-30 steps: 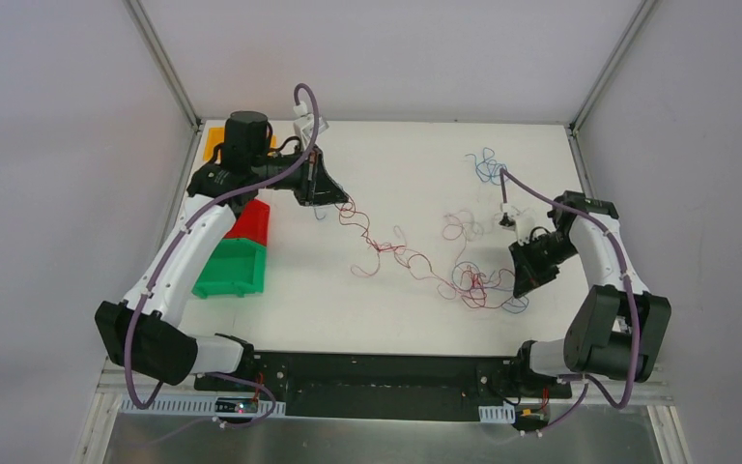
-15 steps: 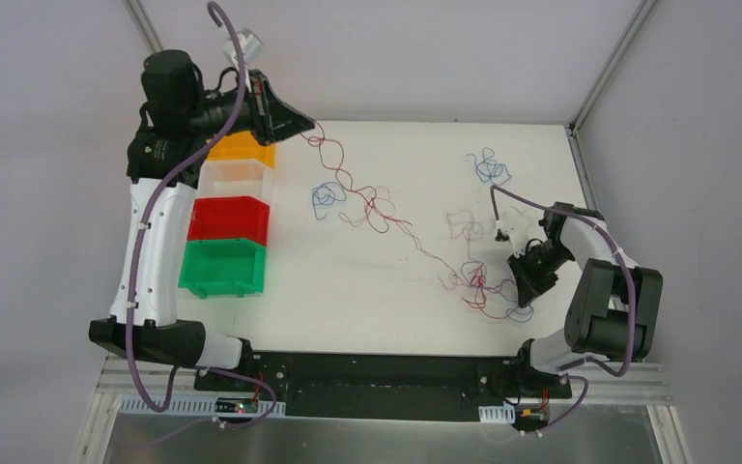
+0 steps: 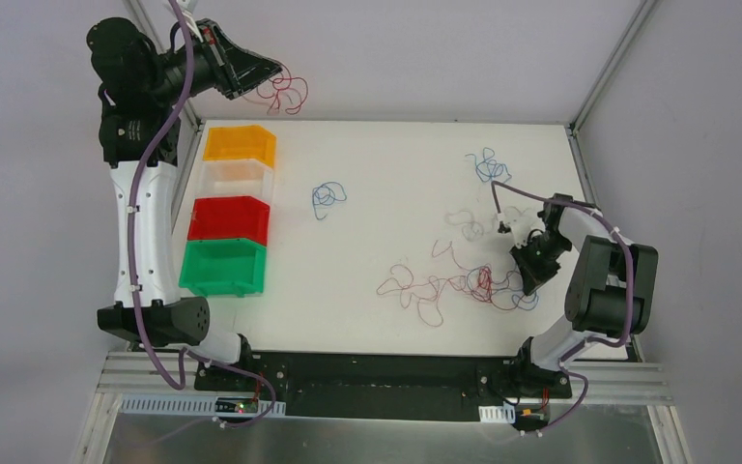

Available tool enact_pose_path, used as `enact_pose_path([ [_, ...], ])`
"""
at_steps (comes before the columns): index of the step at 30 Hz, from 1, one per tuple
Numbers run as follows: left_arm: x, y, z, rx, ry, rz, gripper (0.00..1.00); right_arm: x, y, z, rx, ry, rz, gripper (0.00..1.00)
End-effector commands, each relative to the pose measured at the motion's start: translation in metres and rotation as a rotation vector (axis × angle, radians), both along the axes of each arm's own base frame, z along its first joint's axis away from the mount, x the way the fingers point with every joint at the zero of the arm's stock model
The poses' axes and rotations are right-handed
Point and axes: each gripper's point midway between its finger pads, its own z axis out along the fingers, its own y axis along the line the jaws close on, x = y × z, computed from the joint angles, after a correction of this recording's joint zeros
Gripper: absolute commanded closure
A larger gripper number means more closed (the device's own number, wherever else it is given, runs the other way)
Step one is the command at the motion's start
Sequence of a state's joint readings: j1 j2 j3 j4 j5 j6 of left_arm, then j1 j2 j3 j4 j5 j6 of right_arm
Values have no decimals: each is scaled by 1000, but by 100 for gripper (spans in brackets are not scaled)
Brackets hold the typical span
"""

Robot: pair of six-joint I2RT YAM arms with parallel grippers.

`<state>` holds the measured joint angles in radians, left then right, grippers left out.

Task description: Untangle the cables

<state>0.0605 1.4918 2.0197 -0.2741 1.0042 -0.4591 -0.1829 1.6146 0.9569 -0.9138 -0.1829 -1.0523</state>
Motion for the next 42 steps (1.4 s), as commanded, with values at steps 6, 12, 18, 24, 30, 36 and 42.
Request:
enact_pose_path([
  [6, -22, -24, -51, -7, 91, -143, 100, 25, 21, 33, 115, -42, -38, 94],
  [12, -29, -38, -162, 82, 242, -180, 100, 36, 61, 65, 219, -57, -9, 80],
  [18, -64, -53, -296, 381, 330, -284, 97, 34, 88, 116, 344, 1, 11, 36],
  [24, -49, -36, -348, 549, 403, -228, 28, 115, 96, 152, 363, -192, -187, 16],
  [30, 53, -20, -343, 620, 471, 22, 10, 241, 70, 137, 184, -489, -456, 12],
  [36, 109, -12, -391, 679, 590, 116, 5, 318, 60, 108, -12, -635, -484, 5],
  [42, 123, -19, -431, 670, 695, 114, 5, 365, 50, 77, -80, -693, -496, 2],
])
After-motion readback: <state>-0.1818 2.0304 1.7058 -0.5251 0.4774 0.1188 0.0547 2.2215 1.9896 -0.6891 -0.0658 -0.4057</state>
